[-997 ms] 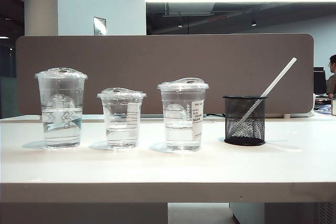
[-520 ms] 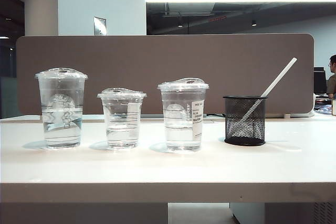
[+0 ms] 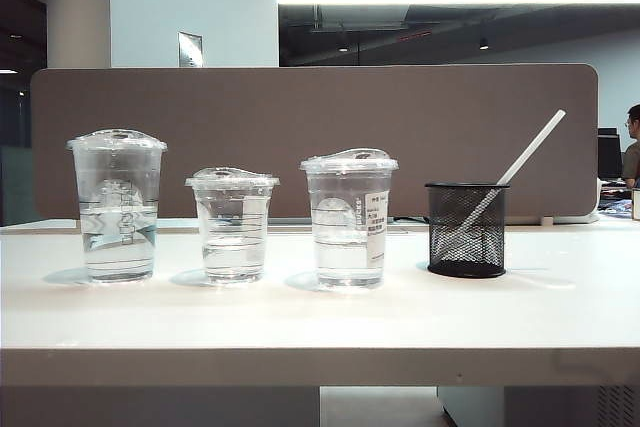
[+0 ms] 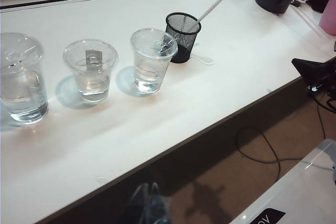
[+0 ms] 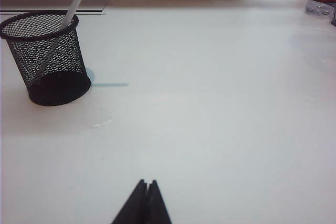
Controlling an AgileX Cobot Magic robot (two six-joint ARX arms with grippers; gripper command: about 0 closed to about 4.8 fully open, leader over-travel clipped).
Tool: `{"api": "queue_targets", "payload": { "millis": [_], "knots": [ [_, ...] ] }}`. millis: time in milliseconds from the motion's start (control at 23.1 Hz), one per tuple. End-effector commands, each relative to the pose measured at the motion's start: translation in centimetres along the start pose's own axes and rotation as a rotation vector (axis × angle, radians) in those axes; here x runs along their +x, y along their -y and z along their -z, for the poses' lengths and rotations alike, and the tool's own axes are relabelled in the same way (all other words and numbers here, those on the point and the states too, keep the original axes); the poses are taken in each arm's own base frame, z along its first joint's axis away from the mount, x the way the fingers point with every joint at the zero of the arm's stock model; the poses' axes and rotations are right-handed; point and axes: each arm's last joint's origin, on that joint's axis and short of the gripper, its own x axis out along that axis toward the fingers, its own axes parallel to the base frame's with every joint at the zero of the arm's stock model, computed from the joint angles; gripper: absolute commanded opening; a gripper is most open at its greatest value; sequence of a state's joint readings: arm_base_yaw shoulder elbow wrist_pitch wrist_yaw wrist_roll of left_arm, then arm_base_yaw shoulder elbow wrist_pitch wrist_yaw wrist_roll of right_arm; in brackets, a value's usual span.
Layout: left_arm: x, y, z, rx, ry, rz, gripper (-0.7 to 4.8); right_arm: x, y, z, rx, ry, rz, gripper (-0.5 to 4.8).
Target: Pick up the straw and insert it into the medium coffee cup.
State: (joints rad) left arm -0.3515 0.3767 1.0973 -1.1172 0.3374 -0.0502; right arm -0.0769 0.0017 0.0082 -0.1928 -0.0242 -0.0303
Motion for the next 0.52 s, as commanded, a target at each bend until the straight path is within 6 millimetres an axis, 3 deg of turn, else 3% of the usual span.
{"api": "queue_targets", "payload": {
  "millis": [43, 520],
  "knots": [
    [-0.02, 0.02, -0.17, 0.001, 0.012, 0.003, -0.04, 0.04, -0.01, 0.06, 0.000, 0.007, -0.001, -0.01],
    [-0.06, 0.05, -1.02, 0.102, 0.096, -0.006, -0.04, 0.04, -0.03, 0.05, 0.000, 0.007, -0.006, -0.01]
  ]
}}
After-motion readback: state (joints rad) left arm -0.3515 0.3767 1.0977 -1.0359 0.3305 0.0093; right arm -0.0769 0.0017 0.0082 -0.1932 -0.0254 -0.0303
